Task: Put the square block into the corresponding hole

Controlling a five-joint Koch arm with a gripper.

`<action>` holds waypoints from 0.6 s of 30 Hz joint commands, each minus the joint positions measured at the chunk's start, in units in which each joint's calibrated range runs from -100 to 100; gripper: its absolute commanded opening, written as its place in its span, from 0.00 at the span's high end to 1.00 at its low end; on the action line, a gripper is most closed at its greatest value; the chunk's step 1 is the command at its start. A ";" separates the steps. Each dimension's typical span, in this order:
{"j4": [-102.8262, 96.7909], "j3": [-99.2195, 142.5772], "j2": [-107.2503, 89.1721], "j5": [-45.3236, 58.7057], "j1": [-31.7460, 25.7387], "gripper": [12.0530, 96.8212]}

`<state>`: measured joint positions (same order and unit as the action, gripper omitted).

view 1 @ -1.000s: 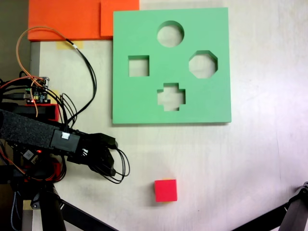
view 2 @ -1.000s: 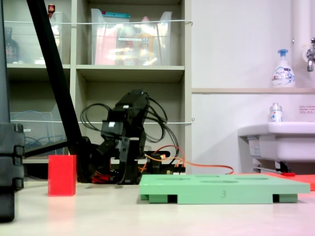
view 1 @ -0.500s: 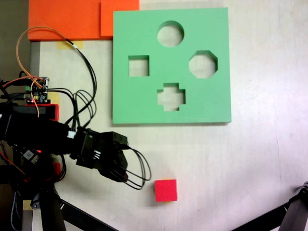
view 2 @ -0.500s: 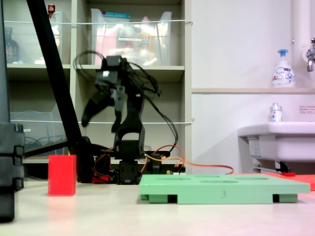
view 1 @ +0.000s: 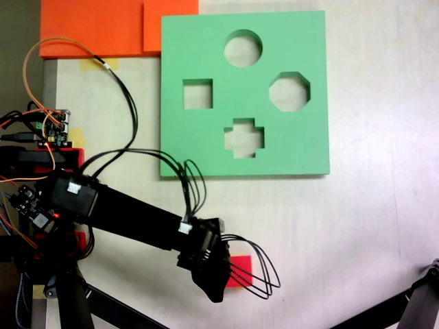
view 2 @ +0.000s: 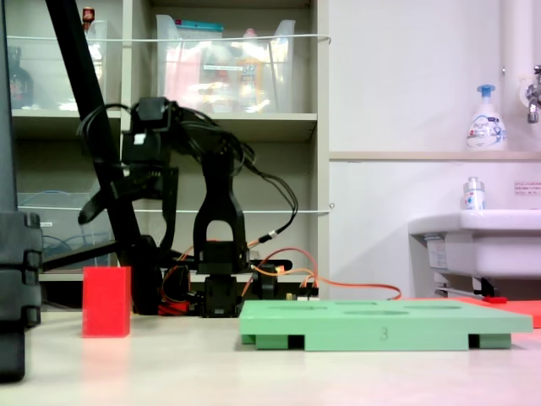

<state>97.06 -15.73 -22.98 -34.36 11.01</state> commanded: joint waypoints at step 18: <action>-2.17 -13.88 27.59 0.49 0.83 0.23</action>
<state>95.99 -26.70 5.20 -34.36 11.55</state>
